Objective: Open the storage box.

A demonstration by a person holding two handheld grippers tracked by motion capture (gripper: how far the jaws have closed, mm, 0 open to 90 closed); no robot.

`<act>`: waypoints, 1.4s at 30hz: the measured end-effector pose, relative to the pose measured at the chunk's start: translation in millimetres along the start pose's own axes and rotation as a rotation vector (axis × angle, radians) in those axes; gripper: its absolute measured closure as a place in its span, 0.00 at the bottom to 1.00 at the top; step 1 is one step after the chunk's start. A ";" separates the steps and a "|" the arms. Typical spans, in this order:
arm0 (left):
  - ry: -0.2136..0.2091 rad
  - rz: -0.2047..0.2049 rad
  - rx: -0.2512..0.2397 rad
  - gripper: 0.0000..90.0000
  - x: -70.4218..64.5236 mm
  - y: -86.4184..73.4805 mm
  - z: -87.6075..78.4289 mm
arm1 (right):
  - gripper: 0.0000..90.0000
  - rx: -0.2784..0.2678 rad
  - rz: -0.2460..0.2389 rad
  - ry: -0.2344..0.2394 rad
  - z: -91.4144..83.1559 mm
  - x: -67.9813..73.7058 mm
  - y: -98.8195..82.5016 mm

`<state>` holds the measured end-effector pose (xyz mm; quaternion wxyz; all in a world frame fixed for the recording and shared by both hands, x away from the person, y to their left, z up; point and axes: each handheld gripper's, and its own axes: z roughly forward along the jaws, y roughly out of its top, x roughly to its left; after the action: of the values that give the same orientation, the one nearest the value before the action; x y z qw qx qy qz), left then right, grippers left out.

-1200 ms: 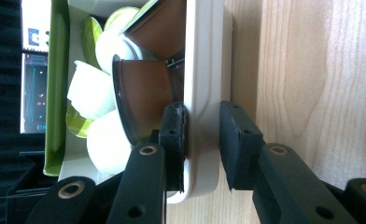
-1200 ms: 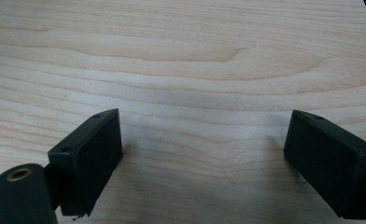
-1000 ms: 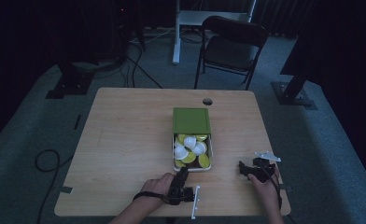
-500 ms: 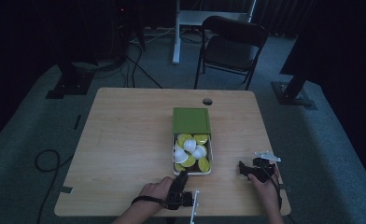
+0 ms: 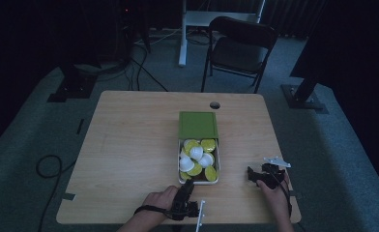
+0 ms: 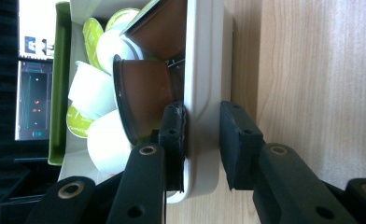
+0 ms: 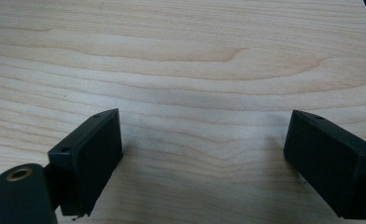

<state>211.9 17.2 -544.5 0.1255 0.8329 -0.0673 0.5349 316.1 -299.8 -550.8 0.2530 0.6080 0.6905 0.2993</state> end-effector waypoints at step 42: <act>-0.126 -0.287 -0.135 0.66 55.8 -8.1 -27.3 | 0.12 0.000 0.000 0.000 0.0 0.0 0.0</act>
<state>213.4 33.9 -484.2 0.2517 0.8554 0.0090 0.4525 316.1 -299.8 -550.8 0.2529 0.6080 0.6905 0.2993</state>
